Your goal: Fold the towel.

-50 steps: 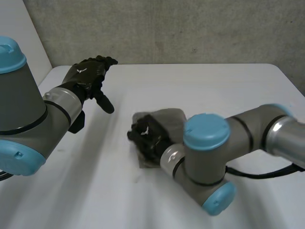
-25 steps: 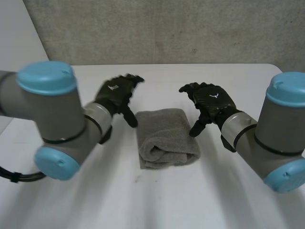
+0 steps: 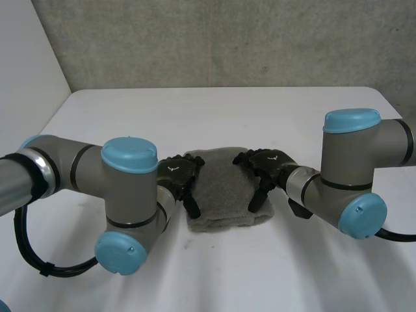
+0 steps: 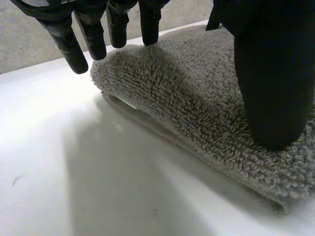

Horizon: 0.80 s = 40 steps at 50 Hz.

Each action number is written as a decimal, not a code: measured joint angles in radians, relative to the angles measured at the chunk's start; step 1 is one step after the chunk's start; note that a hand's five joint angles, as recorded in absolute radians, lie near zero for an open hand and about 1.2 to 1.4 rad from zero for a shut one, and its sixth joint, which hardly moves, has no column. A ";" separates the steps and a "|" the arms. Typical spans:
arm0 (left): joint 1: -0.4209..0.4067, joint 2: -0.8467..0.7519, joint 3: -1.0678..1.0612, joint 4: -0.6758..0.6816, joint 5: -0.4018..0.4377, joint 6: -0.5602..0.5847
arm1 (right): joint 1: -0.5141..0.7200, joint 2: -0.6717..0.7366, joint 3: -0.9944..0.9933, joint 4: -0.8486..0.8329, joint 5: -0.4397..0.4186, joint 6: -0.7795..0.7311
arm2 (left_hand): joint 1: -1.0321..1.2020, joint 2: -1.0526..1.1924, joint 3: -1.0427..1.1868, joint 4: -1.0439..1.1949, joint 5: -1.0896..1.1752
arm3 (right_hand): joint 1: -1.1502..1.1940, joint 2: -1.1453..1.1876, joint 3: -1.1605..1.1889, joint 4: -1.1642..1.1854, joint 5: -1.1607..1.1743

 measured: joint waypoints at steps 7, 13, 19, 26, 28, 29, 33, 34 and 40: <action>0.000 0.076 0.015 -0.008 0.007 -0.009 | 0.000 -0.053 0.001 -0.014 -0.006 -0.002 | 0.000 0.000 0.000 0.000 0.000 | 0.000 0.000 0.000 0.000 0.000; 0.005 0.219 0.024 -0.011 0.017 -0.010 | -0.009 -0.184 0.015 -0.067 0.019 0.056 | 0.000 0.000 0.000 0.000 0.000 | 0.000 0.000 0.000 0.000 0.000; 0.055 0.400 0.008 -0.022 0.018 -0.012 | -0.060 -0.409 0.074 -0.158 0.129 0.111 | 0.000 0.000 0.000 0.000 0.000 | 0.000 0.000 0.000 0.000 0.000; 0.120 0.545 -0.065 -0.056 0.017 -0.011 | -0.094 -0.586 0.174 -0.189 0.233 0.115 | 0.000 0.000 0.000 0.000 0.000 | 0.000 0.000 0.000 0.000 0.000; 0.130 0.584 -0.092 -0.063 0.018 -0.011 | -0.096 -0.621 0.212 -0.186 0.246 0.113 | 0.000 0.000 0.000 0.000 0.000 | 0.000 0.000 0.000 0.000 0.000; 0.135 0.600 -0.106 -0.065 0.018 -0.011 | -0.096 -0.633 0.228 -0.183 0.250 0.111 | 0.000 0.000 0.000 0.000 0.000 | 0.000 0.000 0.000 0.000 0.000; 0.149 0.645 -0.154 -0.063 0.018 -0.012 | -0.093 -0.659 0.270 -0.175 0.254 0.104 | 0.000 0.000 0.000 0.000 0.000 | 0.000 0.000 0.000 0.000 0.000; 0.151 0.649 -0.161 -0.062 0.018 -0.012 | -0.092 -0.660 0.274 -0.174 0.253 0.103 | 0.000 0.000 0.000 0.000 0.000 | 0.000 0.000 0.000 0.000 0.000; 0.174 0.664 -0.202 -0.032 0.018 -0.014 | -0.081 -0.651 0.288 -0.173 0.250 0.083 | 0.000 0.000 0.000 0.000 0.000 | 0.000 0.000 0.000 0.000 0.000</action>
